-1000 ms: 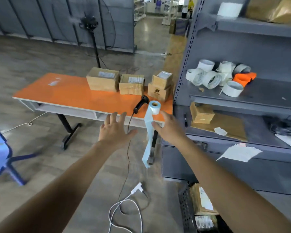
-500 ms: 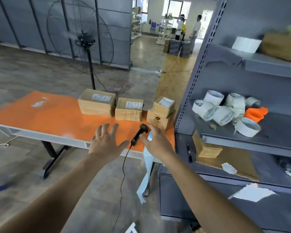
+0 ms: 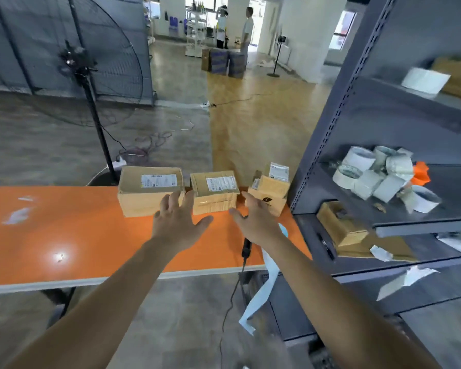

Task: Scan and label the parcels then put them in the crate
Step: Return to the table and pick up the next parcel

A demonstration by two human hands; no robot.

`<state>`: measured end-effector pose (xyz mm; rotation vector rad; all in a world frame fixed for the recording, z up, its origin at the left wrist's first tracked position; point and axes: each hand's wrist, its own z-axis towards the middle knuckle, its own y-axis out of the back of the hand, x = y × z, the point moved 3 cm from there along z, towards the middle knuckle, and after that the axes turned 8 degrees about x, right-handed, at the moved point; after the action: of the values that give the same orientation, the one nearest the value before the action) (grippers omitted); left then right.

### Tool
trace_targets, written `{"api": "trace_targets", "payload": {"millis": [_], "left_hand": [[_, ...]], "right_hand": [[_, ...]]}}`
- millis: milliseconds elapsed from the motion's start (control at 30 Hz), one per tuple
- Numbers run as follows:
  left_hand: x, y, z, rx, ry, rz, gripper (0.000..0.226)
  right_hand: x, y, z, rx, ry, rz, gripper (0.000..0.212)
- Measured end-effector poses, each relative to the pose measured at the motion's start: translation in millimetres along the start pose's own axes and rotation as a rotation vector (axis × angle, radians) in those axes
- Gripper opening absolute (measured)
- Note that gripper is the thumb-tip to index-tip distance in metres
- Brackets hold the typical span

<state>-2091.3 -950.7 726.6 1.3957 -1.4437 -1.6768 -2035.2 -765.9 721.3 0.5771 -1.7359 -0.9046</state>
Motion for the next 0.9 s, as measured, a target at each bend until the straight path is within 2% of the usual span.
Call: {"api": "trace_targets", "payload": {"millis": [267, 433, 633, 900], "left_hand": [[48, 9, 49, 0.052, -0.031, 0.000, 0.077], [55, 5, 92, 0.089, -0.056, 0.001, 0.078], [36, -6, 157, 0.120, -0.103, -0.011, 0.074], [-37, -57, 247, 0.238, -0.194, -0.034, 0.079]], "right_hand": [[42, -21, 48, -0.036, -0.029, -0.071, 0.065], [40, -32, 96, -0.011, -0.055, -0.026, 0.069], [6, -25, 164, -0.058, -0.103, 0.008, 0.070], [-79, 17, 232, -0.154, -0.367, -0.105, 0.071]]}}
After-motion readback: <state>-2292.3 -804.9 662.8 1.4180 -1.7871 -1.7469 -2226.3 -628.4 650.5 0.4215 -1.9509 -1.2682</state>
